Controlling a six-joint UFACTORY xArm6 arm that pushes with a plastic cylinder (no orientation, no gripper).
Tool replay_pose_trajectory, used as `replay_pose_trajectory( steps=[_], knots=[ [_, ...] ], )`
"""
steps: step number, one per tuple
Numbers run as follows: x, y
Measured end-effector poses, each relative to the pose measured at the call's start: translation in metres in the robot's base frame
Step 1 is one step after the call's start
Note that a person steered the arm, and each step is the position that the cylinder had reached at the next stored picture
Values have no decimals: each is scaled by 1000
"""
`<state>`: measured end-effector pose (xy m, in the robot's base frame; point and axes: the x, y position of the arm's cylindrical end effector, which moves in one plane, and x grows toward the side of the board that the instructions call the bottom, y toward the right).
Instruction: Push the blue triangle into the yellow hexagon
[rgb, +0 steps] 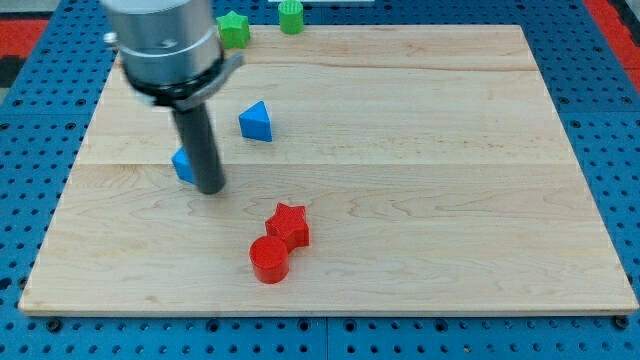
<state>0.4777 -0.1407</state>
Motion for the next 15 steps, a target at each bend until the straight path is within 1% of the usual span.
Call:
replay_pose_trajectory(
  steps=[1,2,3,4,5,6,7,8,9,10,11,12,13,14,15],
  knots=[
    [-63,-21],
    [-135,-28],
    [-119,-19],
    [-58,9],
    [-70,86],
    [-145,94],
    [-149,58],
    [-94,107],
    [-128,23],
    [-198,13],
    [-120,53],
    [-7,16],
    [78,22],
    [134,46],
    [120,117]
  ],
)
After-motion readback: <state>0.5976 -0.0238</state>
